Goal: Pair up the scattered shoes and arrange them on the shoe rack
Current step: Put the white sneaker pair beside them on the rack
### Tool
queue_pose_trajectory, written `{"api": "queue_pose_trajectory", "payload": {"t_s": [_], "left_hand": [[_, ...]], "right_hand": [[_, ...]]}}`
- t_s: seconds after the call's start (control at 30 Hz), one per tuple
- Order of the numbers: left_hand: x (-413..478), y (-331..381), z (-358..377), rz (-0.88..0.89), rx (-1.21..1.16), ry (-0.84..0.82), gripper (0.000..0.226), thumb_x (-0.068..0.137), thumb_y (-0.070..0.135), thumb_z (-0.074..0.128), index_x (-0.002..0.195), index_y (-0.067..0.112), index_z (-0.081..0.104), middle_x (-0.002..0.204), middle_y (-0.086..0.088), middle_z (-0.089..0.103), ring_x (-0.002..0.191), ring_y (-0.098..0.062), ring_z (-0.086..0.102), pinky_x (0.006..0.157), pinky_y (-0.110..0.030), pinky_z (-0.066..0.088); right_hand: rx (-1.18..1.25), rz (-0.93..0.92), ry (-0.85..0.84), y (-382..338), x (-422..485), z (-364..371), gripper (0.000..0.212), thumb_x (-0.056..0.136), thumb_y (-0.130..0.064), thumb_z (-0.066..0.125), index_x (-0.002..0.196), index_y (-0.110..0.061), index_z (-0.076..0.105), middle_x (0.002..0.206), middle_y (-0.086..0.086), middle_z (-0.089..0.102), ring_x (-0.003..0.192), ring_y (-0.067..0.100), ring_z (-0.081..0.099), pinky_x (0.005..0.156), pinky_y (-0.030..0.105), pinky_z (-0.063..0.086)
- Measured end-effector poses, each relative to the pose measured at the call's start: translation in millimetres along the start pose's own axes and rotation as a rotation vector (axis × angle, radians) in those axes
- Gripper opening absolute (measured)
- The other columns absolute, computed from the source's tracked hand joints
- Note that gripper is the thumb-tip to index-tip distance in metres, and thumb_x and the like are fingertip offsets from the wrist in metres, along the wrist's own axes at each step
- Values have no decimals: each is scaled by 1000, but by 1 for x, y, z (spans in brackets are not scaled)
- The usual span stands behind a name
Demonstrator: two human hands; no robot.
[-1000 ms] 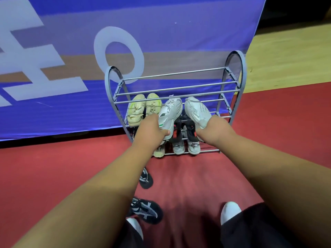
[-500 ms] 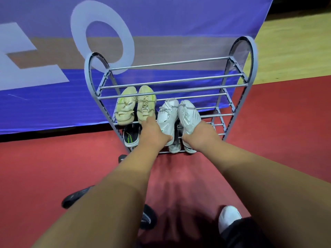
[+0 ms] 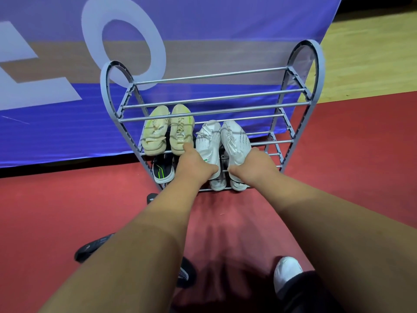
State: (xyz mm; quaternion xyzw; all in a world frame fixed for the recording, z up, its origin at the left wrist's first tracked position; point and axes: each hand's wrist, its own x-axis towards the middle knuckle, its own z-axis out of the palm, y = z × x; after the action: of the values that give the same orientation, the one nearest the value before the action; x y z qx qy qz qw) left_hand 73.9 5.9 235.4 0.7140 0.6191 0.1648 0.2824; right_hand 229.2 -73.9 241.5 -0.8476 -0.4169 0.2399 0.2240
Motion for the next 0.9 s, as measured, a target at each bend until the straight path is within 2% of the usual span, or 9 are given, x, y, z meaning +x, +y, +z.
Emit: {"api": "queue_pose_trajectory", "payload": {"t_s": [0.07, 0.13, 0.2, 0.27, 0.47, 0.63, 0.77, 0.83, 0.9], "left_hand": [[2, 0, 1, -48, 4, -9, 73, 61, 37, 87, 106, 12, 35, 94, -3, 54, 83, -25, 52, 68, -29, 40], [3, 1, 1, -74, 22, -38, 64, 59, 39, 85, 100, 9, 47, 90, -2, 59, 81, -24, 57, 62, -27, 40], [4, 3, 3, -57, 38, -37, 45, 59, 39, 82, 82, 11, 56, 76, 0, 61, 69, -20, 61, 49, -25, 36], [4, 5, 5, -32, 32, -13, 36, 59, 37, 80, 72, 14, 55, 67, 2, 57, 60, -15, 55, 44, -22, 31], [11, 14, 3, -37, -31, 17, 32, 65, 35, 78, 84, 14, 63, 72, 1, 60, 68, -22, 57, 48, -24, 32], [23, 24, 3, -4, -53, 84, 33, 66, 33, 78, 81, 14, 56, 74, 1, 57, 66, -20, 53, 49, -26, 33], [35, 24, 11, 26, -57, 126, 36, 68, 31, 77, 91, 9, 61, 85, -6, 66, 81, -29, 63, 62, -31, 46], [41, 22, 15, 45, -57, 135, 40, 70, 31, 77, 99, 8, 63, 95, -8, 69, 90, -31, 65, 72, -36, 55], [49, 19, 18, 75, -51, 153, 41, 72, 30, 75, 103, 6, 61, 102, -10, 67, 97, -33, 63, 78, -41, 56]], "right_hand": [[-5, -2, 18, 1, 1, -2, 43, 72, -40, 81, 92, -22, 47, 92, 2, 57, 80, 24, 53, 63, 27, 39], [-23, -2, 30, 2, 3, -2, 43, 71, -35, 81, 86, -24, 42, 89, 0, 54, 79, 24, 51, 59, 27, 37], [-31, 5, 35, 3, 5, -3, 45, 71, -34, 81, 94, -21, 44, 90, 1, 53, 79, 25, 51, 64, 27, 39], [-25, 12, 37, 4, 8, -3, 47, 71, -34, 82, 101, -20, 48, 91, 1, 55, 79, 25, 52, 66, 28, 40], [-10, 23, 79, 6, 21, -6, 50, 71, -37, 82, 107, -19, 52, 93, 0, 55, 80, 24, 51, 65, 28, 39], [15, 8, 124, 0, 34, -9, 48, 71, -39, 82, 104, -20, 53, 90, -2, 55, 77, 24, 50, 51, 27, 32], [16, -39, 128, -5, 50, -8, 42, 70, -37, 80, 99, -20, 54, 91, -1, 61, 69, 20, 54, 50, 26, 35], [-3, -59, 123, -7, 59, -6, 45, 70, -37, 79, 105, -18, 56, 99, 3, 66, 81, 25, 61, 62, 30, 44], [-31, -57, 112, -10, 68, -3, 53, 73, -39, 78, 115, -15, 56, 111, 8, 65, 99, 31, 64, 74, 35, 50]]}}
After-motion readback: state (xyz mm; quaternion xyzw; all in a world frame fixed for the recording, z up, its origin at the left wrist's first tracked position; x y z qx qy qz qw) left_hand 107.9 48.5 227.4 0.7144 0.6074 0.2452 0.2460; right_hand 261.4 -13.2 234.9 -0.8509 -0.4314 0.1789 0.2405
